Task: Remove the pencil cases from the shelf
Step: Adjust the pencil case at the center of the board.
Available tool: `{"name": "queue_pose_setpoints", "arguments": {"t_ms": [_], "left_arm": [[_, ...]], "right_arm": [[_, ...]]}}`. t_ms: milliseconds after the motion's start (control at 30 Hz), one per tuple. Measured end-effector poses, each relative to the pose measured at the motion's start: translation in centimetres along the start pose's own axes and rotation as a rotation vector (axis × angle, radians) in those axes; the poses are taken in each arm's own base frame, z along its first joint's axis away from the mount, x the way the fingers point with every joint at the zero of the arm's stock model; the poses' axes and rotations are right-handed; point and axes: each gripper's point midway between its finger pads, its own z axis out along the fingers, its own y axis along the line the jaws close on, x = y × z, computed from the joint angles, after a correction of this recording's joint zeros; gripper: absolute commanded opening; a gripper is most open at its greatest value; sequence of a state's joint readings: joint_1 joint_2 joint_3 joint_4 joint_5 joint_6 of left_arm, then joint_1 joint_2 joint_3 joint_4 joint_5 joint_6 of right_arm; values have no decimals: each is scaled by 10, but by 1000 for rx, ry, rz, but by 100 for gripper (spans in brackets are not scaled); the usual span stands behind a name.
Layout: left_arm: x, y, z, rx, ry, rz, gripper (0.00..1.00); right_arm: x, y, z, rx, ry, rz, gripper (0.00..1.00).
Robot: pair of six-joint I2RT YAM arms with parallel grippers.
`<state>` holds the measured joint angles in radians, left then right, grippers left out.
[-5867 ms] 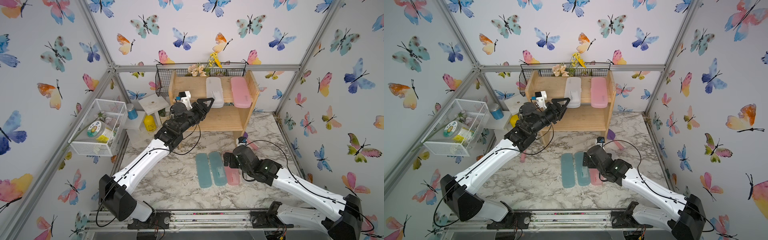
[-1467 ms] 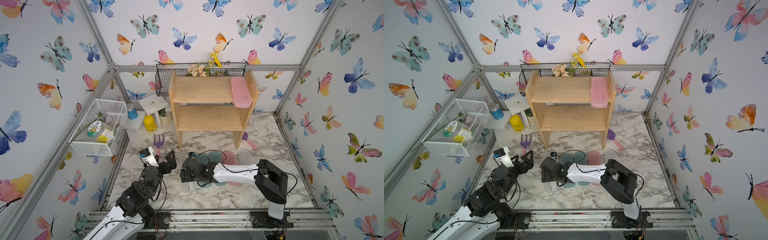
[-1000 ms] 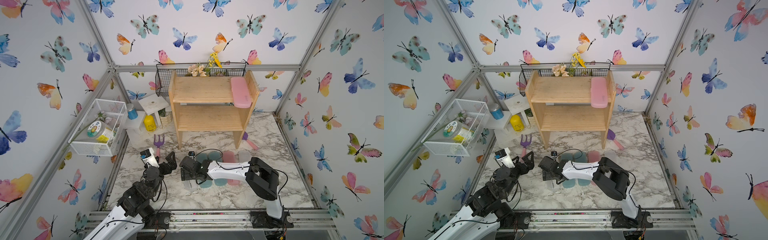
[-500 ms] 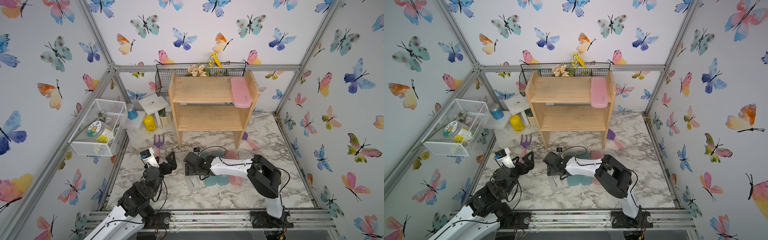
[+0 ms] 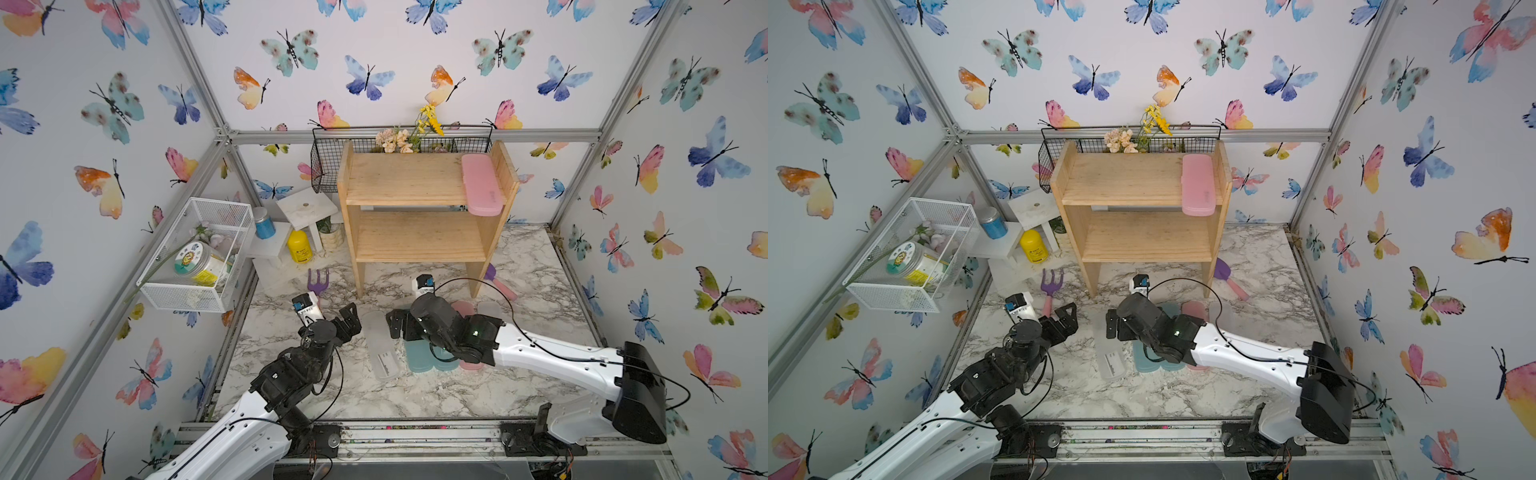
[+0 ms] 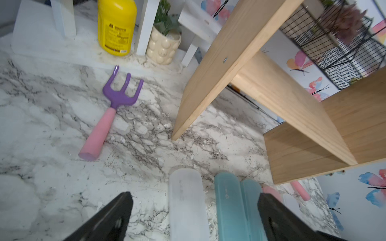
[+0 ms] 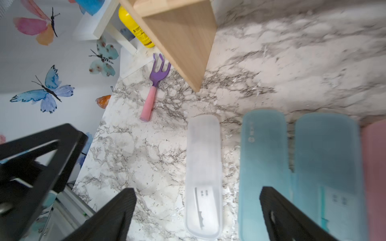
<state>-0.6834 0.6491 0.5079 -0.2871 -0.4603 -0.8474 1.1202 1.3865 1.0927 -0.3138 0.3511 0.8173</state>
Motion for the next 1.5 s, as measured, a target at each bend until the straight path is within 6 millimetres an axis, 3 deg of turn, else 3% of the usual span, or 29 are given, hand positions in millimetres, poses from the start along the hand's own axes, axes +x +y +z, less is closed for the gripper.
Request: {"name": "queue_pose_setpoints", "arguments": {"t_ms": [67, 133, 233, 300, 367, 500, 633, 967, 1367, 1500], "left_arm": [[14, 18, 7, -38, 50, -38, 73], [25, 35, 13, -71, 91, -77, 45], [38, 50, 21, -109, 149, -112, 15], [46, 54, 26, -125, 188, -117, 4], [59, 55, 34, -138, 244, -110, 0], [89, 56, 48, -162, 384, -93, 0], [109, 44, 58, -122, 494, -96, 0], [122, 18, 68, 6, 566, -127, 0], [129, 29, 69, -34, 571, -123, 0], [141, 41, 73, -83, 607, -116, 0]], "right_arm": [[-10, -14, -17, 39, -36, -6, 99], [-24, -27, -35, 64, -74, -4, 99], [-48, -50, -56, 96, -134, 29, 99], [-59, -64, -65, 118, -161, 48, 99], [-65, -74, -70, 140, -172, 55, 99], [-60, -80, -67, 160, -156, 41, 99], [-52, -88, -60, 180, -126, 34, 99], [-46, -103, -55, 210, -100, 43, 99], [-42, -108, -53, 217, -82, 46, 99], [-39, -111, -51, 222, -72, 45, 99]]}}
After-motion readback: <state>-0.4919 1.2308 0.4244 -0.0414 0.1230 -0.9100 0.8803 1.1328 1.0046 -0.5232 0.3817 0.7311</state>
